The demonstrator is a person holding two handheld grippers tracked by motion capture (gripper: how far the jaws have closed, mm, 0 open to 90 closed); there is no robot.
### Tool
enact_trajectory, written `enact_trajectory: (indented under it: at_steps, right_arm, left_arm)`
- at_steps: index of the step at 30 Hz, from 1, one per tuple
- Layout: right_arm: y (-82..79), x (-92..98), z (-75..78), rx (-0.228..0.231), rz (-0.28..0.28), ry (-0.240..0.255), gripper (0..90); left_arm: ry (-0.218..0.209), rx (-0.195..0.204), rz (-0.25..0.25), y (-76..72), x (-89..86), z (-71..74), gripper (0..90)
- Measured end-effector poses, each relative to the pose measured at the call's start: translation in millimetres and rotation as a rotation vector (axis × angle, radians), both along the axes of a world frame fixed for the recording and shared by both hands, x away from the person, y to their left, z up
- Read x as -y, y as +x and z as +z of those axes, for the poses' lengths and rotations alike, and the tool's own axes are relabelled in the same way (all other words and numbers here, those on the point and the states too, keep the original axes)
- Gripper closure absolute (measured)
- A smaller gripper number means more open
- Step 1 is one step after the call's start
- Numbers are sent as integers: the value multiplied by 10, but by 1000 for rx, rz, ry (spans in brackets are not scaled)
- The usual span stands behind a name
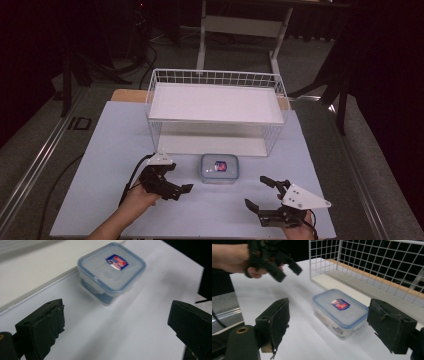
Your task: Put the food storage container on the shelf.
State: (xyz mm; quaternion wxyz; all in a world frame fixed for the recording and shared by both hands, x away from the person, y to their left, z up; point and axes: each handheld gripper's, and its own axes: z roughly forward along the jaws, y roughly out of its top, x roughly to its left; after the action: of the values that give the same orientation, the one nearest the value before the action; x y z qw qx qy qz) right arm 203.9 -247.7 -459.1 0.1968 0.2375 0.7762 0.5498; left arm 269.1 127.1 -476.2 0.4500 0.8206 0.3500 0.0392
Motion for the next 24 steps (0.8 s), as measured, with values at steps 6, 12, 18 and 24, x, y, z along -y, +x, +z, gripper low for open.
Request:
enact_trajectory:
  at_steps: [6,12,18,24]
  right_arm:
    - [62,-12,12,-77,20,21,206]
    - [196,-31,101,-117,1,-20,181]
    - [329,-64,234,-88,-37,-32,132]
    - [492,-130,232,-130,-69,-47,115]
  left_arm:
    - [-6,63,-11,-111,30,113,20]
    - [-11,77,-27,-69,108,274,20]
    - [-23,60,-28,55,187,344,20]
    - [-55,27,-33,173,275,344,21]
